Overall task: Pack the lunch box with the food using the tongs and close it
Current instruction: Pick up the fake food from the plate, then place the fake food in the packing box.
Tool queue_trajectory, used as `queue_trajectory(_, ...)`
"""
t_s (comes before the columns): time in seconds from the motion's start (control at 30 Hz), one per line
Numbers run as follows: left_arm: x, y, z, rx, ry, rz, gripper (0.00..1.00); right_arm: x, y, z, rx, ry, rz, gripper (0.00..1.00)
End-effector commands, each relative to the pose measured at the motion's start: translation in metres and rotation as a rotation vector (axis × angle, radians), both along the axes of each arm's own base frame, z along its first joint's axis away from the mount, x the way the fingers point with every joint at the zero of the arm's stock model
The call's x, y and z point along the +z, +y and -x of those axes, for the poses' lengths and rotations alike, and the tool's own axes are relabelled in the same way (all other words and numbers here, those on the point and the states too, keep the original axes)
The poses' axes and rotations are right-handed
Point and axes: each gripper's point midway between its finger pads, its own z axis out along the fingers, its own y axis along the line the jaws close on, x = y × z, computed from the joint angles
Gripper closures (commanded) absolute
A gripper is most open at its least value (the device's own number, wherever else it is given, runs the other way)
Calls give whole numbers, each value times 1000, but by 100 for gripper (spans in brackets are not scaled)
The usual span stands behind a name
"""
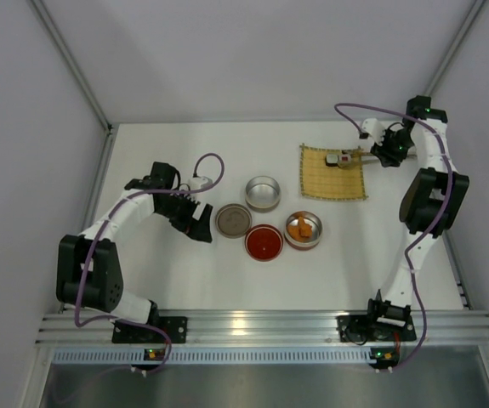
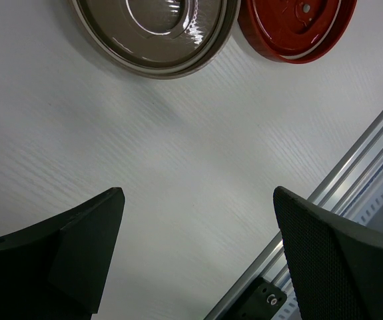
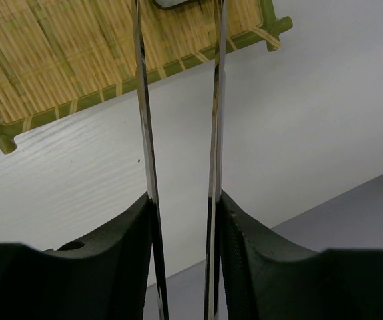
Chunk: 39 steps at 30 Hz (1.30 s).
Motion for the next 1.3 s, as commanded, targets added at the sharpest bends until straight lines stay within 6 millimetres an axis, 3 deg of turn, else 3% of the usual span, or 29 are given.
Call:
queue_trajectory(0.0, 11, -5, -12, -15, -53, 32, 2, 21, -3, -14, 25, -79, -13, 63)
queue_trajectory(0.2, 14, -6, -16, -1, -55, 39, 2, 32, -6, -2, 23, -68, -3, 71)
queue_trajectory(0.4, 24, -8, -16, 13, -78, 53, 2, 73, -6, 9, -7, -136, -34, 77)
queue_trajectory(0.5, 29, -8, -16, 28, -98, 58, 2, 100, 2, 24, -7, -174, -55, 82)
queue_trajectory(0.6, 36, -6, -16, 37, -121, 52, 2, 106, 9, 35, -8, -181, -76, 85)
queue_trajectory(0.63, 38, -3, -16, 47, -130, 39, 2, 118, 15, 41, -4, -203, -84, 85)
queue_trajectory(0.73, 45, -1, -16, 53, -150, 33, 2, 137, 40, 60, 14, -217, -144, 88)
queue_trajectory(0.8, 48, -2, -14, 58, -151, 42, 2, 150, 78, 76, 65, -222, -193, 89)
queue_trajectory(0.83, 48, -2, -12, 57, -148, 45, 2, 152, 80, 82, 59, -224, -203, 90)
queue_trajectory(0.9, 48, -3, -9, 55, -136, 52, 2, 159, 107, 94, 91, -237, -224, 92)
queue_trajectory(1.0, 48, -3, -5, 58, -132, 55, 2, 161, 143, 110, 141, -224, -247, 94)
queue_trajectory(1.03, 50, -3, -4, 61, -136, 57, 2, 160, 167, 116, 192, -211, -256, 94)
queue_trajectory(1.27, 54, -2, -7, 96, -154, 70, 2, 140, 223, 124, 226, -153, -289, 99)
